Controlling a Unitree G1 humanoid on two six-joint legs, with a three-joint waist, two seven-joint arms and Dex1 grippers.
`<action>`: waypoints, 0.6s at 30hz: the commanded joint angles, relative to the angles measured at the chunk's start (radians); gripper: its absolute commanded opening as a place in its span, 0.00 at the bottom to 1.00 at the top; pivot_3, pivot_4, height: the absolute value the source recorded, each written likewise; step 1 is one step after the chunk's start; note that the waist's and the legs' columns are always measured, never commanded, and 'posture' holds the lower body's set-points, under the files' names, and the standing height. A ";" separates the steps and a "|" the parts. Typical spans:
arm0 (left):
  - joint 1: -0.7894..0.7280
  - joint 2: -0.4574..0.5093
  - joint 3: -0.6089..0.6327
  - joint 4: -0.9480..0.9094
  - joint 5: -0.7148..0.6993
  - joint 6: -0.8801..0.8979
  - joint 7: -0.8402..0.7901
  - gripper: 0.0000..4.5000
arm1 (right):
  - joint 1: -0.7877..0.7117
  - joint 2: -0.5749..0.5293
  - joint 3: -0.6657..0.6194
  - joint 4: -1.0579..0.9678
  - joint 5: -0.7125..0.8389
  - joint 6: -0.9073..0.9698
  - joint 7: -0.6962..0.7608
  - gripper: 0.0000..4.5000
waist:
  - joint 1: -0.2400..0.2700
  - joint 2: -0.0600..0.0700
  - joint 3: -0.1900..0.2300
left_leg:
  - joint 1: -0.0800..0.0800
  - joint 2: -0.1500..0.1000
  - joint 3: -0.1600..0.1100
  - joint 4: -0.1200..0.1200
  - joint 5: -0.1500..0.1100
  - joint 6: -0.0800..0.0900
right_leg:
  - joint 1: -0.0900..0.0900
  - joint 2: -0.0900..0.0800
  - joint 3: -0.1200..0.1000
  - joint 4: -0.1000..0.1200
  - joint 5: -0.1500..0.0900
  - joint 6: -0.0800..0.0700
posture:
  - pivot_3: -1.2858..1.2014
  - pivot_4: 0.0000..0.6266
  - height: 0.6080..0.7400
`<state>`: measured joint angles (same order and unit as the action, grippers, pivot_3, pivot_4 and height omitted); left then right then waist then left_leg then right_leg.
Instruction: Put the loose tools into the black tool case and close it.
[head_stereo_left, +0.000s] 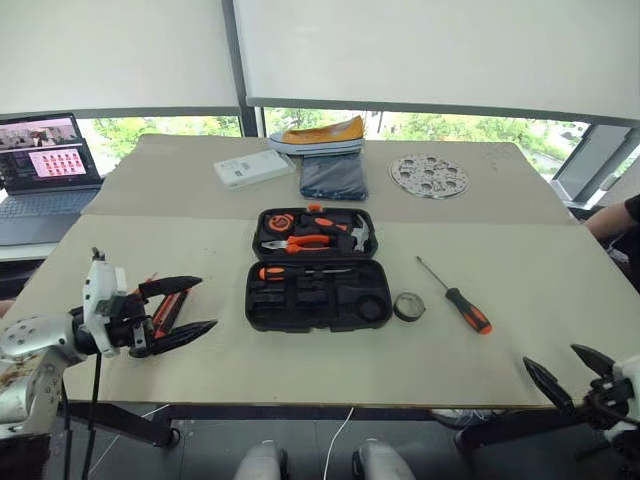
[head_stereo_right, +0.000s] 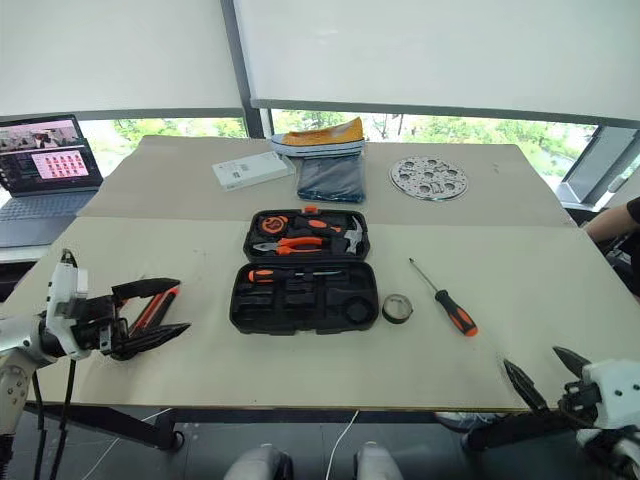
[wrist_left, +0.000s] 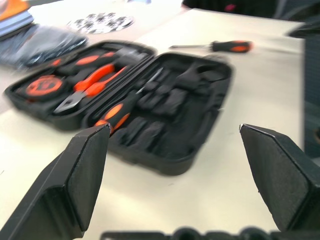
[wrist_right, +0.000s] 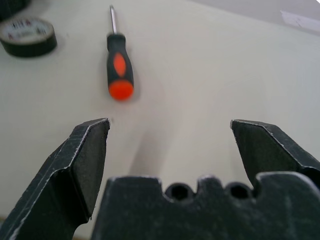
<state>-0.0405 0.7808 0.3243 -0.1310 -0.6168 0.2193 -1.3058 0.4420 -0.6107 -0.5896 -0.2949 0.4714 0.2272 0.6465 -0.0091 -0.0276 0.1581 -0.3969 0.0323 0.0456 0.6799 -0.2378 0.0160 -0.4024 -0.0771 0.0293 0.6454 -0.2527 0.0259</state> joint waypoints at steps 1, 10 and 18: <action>-0.035 -0.056 -0.085 -0.114 0.000 -0.014 0.046 0.98 | -0.134 -0.131 0.081 -0.055 0.029 0.193 0.001 1.00 | 0.002 0.000 0.000 | 0.000 0.000 0.001 0.000 0.000 0.000 | 0.000 0.000 0.001 0.000 0.000 0.000 | 0.52 0.24 1.00; -0.029 -0.070 -0.142 -0.137 0.009 0.003 0.082 0.98 | -0.513 -0.325 0.373 0.189 -0.030 0.484 0.076 1.00 | 0.000 -0.001 0.001 | -0.004 0.000 0.008 -0.003 -0.001 0.004 | -0.005 0.008 0.008 -0.006 0.009 0.003 | 0.52 0.24 1.00; -0.022 -0.089 -0.160 -0.152 0.019 -0.003 0.111 1.00 | -0.621 -0.288 0.475 0.308 -0.098 0.433 0.130 0.85 | -0.003 -0.001 0.001 | -0.018 -0.002 0.010 -0.001 -0.001 0.005 | -0.018 0.006 0.011 -0.006 0.011 0.007 | 0.52 0.24 1.00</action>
<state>-0.0619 0.6944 0.1665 -0.2497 -0.5909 0.2263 -1.1980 -0.1670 -0.8962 -0.1188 0.0160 0.3840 0.6766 0.7641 -0.0118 -0.0287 0.1589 -0.4142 0.0302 0.0560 0.6796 -0.2390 0.0208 -0.4207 -0.0709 0.0411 0.6396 -0.2407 0.0338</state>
